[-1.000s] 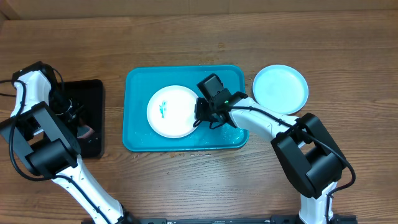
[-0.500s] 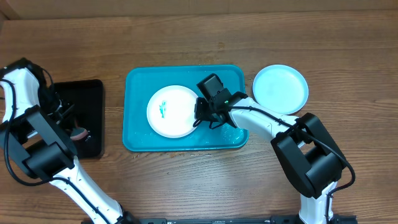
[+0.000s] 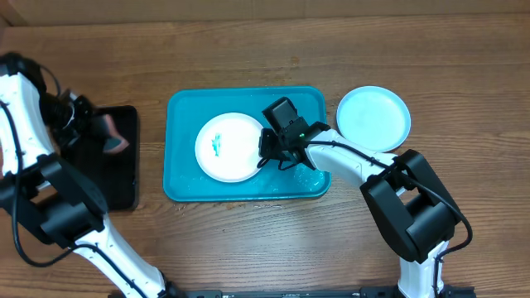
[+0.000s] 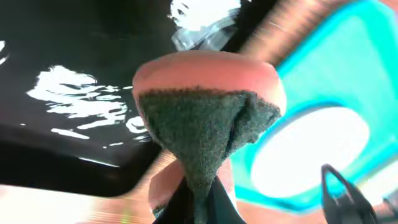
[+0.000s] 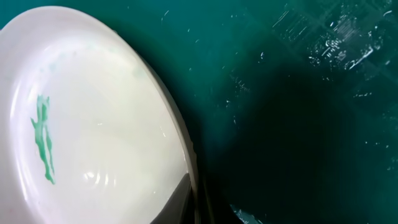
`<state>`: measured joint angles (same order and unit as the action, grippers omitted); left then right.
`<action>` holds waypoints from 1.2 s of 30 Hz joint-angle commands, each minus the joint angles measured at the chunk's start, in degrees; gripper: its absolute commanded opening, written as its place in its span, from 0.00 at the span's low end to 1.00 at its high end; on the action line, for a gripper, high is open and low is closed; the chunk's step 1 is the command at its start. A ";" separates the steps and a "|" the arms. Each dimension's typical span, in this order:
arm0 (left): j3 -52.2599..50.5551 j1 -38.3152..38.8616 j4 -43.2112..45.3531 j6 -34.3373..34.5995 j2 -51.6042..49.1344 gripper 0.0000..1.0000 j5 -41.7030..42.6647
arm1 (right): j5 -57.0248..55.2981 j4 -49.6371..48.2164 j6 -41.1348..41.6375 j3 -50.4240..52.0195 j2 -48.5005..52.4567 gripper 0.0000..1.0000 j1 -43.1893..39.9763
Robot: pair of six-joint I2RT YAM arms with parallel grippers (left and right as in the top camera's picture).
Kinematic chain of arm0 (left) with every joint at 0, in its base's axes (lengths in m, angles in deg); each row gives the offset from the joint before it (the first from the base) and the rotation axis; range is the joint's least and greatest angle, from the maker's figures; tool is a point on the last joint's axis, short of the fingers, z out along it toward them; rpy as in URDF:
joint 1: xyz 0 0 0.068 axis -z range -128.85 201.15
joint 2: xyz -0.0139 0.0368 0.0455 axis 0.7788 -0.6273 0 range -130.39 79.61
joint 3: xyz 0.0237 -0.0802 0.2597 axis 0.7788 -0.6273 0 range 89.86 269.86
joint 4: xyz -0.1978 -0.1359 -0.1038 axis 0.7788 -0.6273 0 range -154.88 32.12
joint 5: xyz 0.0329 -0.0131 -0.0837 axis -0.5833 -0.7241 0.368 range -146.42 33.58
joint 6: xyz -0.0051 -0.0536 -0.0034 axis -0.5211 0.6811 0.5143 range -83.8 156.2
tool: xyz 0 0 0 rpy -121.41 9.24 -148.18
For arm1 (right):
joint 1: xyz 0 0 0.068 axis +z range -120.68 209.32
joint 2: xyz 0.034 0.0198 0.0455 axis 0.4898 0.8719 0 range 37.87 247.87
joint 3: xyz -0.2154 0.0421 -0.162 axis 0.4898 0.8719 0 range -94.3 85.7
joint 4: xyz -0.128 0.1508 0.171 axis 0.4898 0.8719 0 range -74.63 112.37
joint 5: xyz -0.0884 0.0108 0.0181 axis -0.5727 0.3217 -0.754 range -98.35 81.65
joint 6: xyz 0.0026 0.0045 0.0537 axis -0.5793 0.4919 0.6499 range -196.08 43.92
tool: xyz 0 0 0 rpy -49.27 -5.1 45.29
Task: Clean dirty plates on tray and stack at the side
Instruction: 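Move the sponge with the left gripper from the black tray to the plate, then scrub the pink-rimmed plate with the sponge while the right gripper holds it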
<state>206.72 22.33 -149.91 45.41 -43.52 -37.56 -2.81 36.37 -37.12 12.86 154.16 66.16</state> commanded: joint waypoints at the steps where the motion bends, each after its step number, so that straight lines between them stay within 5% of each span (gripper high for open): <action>1: 1.36 5.27 -1.18 -7.13 4.66 0.04 8.20 | -0.57 -0.87 -0.20 0.13 0.52 0.06 -0.20; 15: -14.32 30.14 12.63 -2.54 4.74 0.04 0.02 | -0.57 -0.52 -0.22 0.13 0.52 0.10 -0.35; 27: -28.70 37.18 29.31 0.07 4.72 0.04 -1.77 | -0.37 -0.31 -0.22 0.13 0.52 0.10 -1.03; 32: -30.14 37.09 30.77 1.49 4.72 0.42 -4.48 | -0.37 -0.31 -0.22 0.13 0.52 0.20 -1.03; 36: -28.63 36.85 29.97 1.07 4.74 0.46 -4.87 | -0.37 -0.33 -2.40 0.07 0.52 0.36 -1.03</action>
<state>177.23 59.53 -119.59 45.72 -39.81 -41.04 -2.59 35.73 -37.55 12.86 154.20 65.42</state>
